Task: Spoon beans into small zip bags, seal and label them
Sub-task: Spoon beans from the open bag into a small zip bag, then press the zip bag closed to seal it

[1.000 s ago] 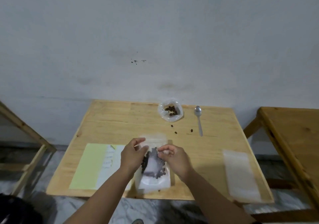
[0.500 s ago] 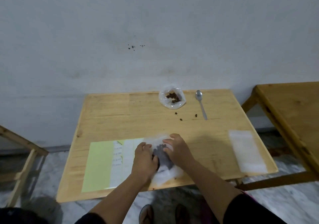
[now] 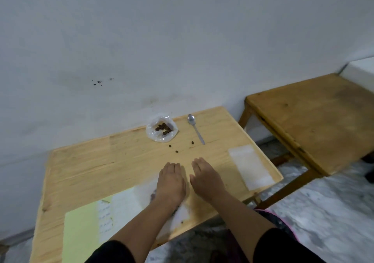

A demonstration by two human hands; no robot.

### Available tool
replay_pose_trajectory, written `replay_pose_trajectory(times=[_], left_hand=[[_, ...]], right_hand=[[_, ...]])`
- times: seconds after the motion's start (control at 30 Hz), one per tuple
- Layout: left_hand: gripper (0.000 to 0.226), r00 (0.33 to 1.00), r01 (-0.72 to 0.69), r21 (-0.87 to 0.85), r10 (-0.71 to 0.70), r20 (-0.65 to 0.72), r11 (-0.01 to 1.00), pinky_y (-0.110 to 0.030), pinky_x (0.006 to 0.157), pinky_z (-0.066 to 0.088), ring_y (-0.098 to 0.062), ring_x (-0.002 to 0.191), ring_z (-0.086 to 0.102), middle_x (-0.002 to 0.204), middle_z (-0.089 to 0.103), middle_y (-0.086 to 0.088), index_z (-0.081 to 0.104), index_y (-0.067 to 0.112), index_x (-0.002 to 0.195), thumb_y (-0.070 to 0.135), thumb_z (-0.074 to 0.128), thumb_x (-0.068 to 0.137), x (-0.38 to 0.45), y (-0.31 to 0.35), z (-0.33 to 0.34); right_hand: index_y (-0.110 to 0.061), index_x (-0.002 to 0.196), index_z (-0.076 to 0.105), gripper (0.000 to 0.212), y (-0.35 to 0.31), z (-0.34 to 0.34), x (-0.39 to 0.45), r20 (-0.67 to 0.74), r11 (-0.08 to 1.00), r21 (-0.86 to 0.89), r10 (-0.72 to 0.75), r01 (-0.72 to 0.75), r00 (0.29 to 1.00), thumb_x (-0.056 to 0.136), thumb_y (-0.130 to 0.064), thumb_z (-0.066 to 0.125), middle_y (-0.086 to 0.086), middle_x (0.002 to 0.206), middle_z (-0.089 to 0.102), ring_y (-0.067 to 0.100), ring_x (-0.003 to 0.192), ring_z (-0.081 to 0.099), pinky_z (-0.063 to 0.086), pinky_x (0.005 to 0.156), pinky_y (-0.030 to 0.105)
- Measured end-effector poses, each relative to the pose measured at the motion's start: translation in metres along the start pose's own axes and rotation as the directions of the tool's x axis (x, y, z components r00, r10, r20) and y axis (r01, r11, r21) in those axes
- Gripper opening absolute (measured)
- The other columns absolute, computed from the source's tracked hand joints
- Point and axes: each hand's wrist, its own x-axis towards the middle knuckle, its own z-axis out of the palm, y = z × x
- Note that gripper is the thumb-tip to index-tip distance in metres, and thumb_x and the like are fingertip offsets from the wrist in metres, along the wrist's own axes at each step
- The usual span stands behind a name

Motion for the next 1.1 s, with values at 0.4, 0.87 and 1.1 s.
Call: replay_pose_trajectory(times=[0.4, 0.87, 1.1], left_hand=[[0.046, 0.981, -0.103, -0.153, 0.125, 0.146, 0.983, -0.029, 0.100, 0.034, -0.022, 0.120, 0.041, 0.127, 0.045, -0.006, 0.042, 0.010, 0.131, 0.020, 0.049, 0.087, 0.075, 0.138, 0.050], [0.064, 0.986, 0.107, -0.319, -0.059, 0.156, 0.942, -0.026, 0.111, 0.019, -0.026, 0.135, 0.027, 0.149, 0.027, -0.015, 0.016, 0.000, 0.147, 0.025, 0.044, 0.095, 0.124, 0.188, 0.097], [0.053, 0.994, 0.086, -0.571, -0.113, -0.012, 0.816, -0.023, 0.095, 0.034, -0.028, 0.109, 0.048, 0.125, 0.042, -0.017, 0.038, 0.007, 0.139, 0.006, 0.054, 0.088, 0.126, 0.194, 0.088]], right_hand=[[-0.001, 0.144, 0.023, 0.059, 0.172, -0.005, -0.051, 0.064, 0.917, 0.084, 0.385, -0.389, 0.921, 0.096, -0.032, 0.036, 0.016, 0.152, 0.027, 0.024, 0.142, 0.021, 0.016, 0.116, 0.033], [-0.004, 0.144, 0.021, 0.063, 0.234, 0.043, -0.051, 0.131, 0.928, 0.209, 0.287, -0.309, 0.949, 0.095, -0.035, 0.044, 0.013, 0.151, 0.027, 0.023, 0.140, 0.024, 0.022, 0.115, 0.032], [-0.005, 0.145, 0.025, 0.065, 0.238, 0.043, -0.053, 0.102, 0.911, 0.291, 0.275, -0.293, 0.956, 0.094, -0.035, 0.049, 0.011, 0.154, 0.025, 0.021, 0.143, 0.021, 0.020, 0.115, 0.032]])
